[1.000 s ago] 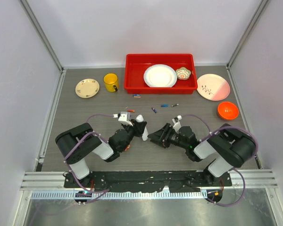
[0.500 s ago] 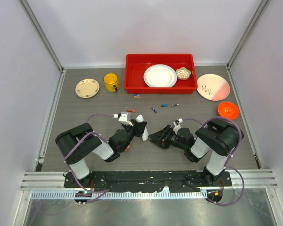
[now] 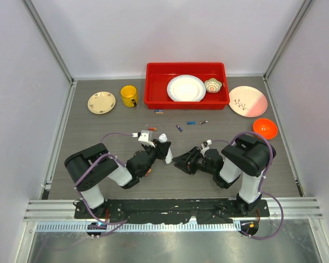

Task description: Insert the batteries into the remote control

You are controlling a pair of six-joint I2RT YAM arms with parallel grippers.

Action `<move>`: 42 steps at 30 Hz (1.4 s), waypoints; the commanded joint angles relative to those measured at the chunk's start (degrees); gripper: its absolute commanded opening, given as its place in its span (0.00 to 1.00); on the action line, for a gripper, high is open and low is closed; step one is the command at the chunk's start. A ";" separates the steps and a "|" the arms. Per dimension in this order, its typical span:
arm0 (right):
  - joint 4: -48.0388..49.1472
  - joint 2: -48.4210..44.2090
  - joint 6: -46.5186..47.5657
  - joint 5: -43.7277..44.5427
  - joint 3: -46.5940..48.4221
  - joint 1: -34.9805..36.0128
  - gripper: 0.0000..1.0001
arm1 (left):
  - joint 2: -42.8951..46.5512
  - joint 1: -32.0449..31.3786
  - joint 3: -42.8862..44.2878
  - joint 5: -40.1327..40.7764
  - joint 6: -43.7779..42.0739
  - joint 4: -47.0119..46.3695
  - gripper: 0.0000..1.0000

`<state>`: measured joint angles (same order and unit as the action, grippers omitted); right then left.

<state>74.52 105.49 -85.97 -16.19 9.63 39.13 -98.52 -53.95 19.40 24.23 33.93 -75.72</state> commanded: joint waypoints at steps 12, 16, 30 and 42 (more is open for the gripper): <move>13.99 0.33 -0.77 1.24 3.29 0.06 0.40 | -0.09 -0.71 0.03 0.47 -2.21 -12.96 0.00; 13.81 0.59 -0.77 1.24 3.64 0.15 0.39 | -0.01 -0.71 0.03 0.38 -2.20 -12.96 0.00; 14.42 1.21 -0.95 2.03 4.61 0.50 0.32 | -0.01 -0.98 0.11 0.29 -2.03 -12.87 0.00; 14.25 1.38 -1.04 2.47 5.23 0.86 0.27 | -0.27 -1.24 0.11 -0.06 -1.59 -12.96 0.00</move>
<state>74.74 106.50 -87.00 -15.68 13.32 39.40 -98.52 -54.33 19.38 24.75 32.75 -76.07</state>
